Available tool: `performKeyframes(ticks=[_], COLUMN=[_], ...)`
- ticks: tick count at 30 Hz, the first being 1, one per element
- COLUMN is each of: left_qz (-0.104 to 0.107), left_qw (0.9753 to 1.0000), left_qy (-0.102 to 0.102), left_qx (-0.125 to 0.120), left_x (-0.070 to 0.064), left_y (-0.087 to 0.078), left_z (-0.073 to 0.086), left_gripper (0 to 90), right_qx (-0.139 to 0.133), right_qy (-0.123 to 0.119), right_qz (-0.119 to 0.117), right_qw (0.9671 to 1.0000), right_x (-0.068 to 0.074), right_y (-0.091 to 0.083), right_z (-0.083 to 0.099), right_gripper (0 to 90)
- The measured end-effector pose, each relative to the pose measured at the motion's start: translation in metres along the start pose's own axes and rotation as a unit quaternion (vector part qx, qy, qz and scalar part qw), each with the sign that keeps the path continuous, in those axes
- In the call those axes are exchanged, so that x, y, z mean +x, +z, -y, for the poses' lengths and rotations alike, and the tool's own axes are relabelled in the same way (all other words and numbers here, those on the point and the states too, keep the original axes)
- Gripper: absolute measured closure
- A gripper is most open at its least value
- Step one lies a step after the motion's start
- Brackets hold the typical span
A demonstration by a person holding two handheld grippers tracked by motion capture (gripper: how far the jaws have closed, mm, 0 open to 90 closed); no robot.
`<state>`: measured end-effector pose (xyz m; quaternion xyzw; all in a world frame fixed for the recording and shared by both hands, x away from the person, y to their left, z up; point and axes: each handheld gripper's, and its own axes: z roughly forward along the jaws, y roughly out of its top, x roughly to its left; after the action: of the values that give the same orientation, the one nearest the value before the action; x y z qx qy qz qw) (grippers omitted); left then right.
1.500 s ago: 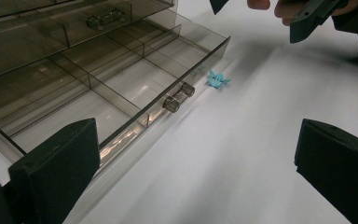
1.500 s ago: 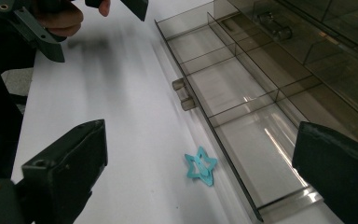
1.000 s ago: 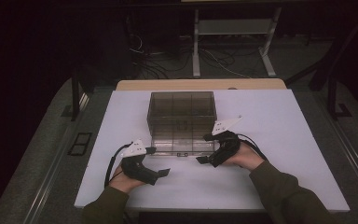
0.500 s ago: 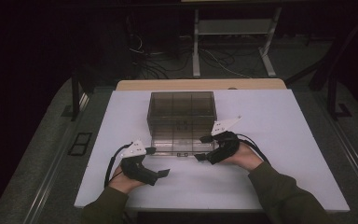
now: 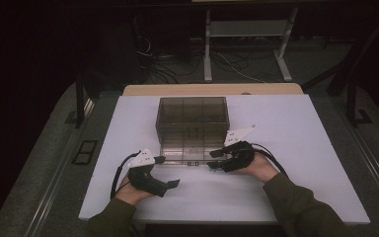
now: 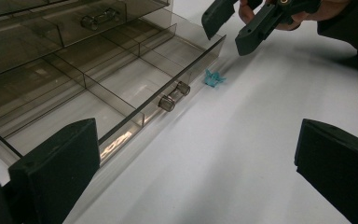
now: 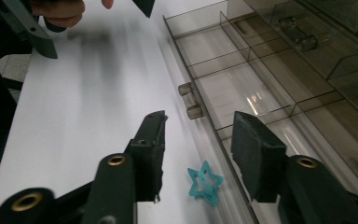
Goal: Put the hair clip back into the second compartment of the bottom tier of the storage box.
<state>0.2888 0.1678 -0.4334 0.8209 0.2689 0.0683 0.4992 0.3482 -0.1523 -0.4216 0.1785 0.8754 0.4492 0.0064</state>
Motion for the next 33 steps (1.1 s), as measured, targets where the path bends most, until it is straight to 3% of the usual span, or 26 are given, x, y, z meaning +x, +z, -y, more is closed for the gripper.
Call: performKeyframes(ticks=[13,33], left_qz=[0.000,0.001], left_qw=[1.0000,1.0000], left_qy=[0.000,-0.001], left_qx=[0.001,0.002], left_x=[0.000,0.000], left_y=[0.000,0.001], left_z=[0.000,0.000], left_gripper=[0.0,0.0], right_qx=[0.025,0.065], right_qy=[-0.025,-0.056], right_qz=[-0.001,0.010], right_qw=[0.9994,0.9962], right_x=[0.004,0.002], right_y=[0.004,0.018], right_z=[0.005,0.016], right_gripper=[69.6,73.1])
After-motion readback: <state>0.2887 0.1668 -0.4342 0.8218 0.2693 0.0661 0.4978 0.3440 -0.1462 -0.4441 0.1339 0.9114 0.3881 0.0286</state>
